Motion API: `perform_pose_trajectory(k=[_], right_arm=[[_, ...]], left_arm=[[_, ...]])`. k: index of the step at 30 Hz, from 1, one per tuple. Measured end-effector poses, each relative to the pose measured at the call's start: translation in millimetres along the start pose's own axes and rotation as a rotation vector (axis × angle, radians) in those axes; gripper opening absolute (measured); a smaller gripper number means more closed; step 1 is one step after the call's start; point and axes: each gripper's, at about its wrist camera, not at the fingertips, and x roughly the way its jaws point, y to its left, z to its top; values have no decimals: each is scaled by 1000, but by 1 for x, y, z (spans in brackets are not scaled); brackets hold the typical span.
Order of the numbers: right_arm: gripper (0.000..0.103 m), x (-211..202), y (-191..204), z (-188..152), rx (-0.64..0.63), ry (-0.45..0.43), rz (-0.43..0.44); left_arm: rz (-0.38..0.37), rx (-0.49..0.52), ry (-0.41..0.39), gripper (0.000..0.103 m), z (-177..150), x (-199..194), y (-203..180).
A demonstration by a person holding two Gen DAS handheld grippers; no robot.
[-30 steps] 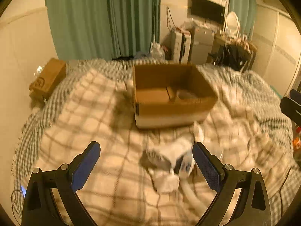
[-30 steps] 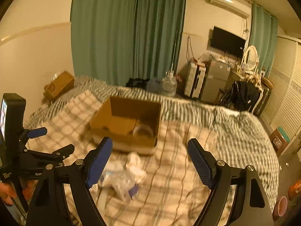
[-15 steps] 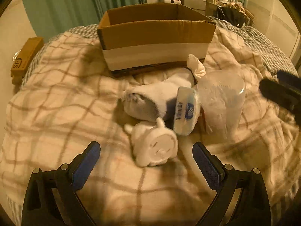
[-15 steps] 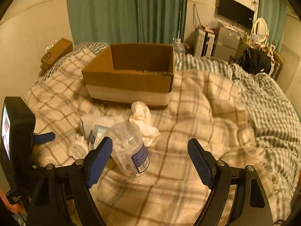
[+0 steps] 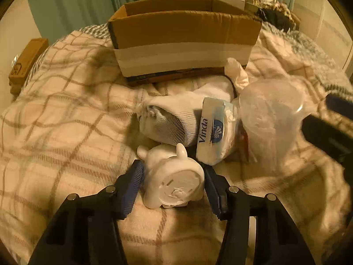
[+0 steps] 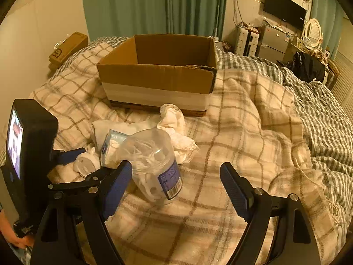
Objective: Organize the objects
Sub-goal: 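Grasp the white piggy figurine with the left tool while the right tool grasps the clear floss-pick container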
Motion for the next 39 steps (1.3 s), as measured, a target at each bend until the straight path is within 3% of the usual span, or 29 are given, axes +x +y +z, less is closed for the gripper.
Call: perform_pose_trajectory(k=[3,8,16,17,19,21,29,39], right_arm=[[82,2,4,0,-13,1,12],[82,11,10,0,-36,17,23],[81,44,26,6,-71,67,30],[80,49,27,7,-75,76,30],[66,55,30,7,-78,91,29],[66,57,30,6,-77,92,27],[65,23,27,5,-41,31,18],[65,-52,22,37,-1,-139,5]], left_arm=[[-48,-59,-13,56,1,-16,14],[-42,-123,-51,55,8,-38,35],[-24,-96,-104,55,12,-48,36],[-24,-93,-102,55,13,-48,35],[-27,-93,-99,55,14,-50,36],[-30,-95,-104,55,13,-53,37],[-24,-85,-152,55,15,-75,38],[-37,-40,-264,55,41,-120,37]])
